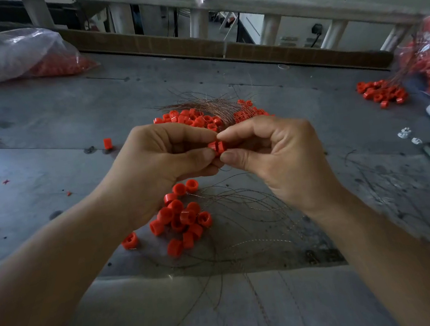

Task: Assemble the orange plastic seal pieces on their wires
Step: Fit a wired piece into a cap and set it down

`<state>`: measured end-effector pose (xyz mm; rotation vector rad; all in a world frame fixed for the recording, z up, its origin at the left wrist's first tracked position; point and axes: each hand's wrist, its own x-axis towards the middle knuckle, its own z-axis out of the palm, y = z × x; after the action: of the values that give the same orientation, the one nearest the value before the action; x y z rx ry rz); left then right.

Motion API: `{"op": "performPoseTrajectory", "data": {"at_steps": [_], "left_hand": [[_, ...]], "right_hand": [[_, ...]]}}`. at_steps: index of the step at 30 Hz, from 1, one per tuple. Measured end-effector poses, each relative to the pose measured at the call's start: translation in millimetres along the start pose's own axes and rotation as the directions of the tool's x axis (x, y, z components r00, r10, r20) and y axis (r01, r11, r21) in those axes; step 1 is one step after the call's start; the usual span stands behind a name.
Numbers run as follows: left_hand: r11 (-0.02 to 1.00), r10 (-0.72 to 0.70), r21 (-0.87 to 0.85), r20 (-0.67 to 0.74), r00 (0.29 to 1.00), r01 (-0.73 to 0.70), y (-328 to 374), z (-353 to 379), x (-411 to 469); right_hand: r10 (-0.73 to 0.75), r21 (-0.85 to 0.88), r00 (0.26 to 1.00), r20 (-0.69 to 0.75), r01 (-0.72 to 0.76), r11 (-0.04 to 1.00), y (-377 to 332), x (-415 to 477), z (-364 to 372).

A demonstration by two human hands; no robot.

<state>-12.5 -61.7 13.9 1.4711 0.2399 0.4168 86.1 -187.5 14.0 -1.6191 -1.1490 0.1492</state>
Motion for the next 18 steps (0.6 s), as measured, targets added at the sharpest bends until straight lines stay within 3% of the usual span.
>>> {"op": "performPoseTrajectory", "data": {"at_steps": [18], "left_hand": [[0.996,0.054,0.071,0.014,0.998,-0.055,-2.1,2.1,-1.8]], "right_hand": [[-0.042,-0.089,0.999,-0.02,0.04,0.995,-2.2,-0.2,-2.7]]}}
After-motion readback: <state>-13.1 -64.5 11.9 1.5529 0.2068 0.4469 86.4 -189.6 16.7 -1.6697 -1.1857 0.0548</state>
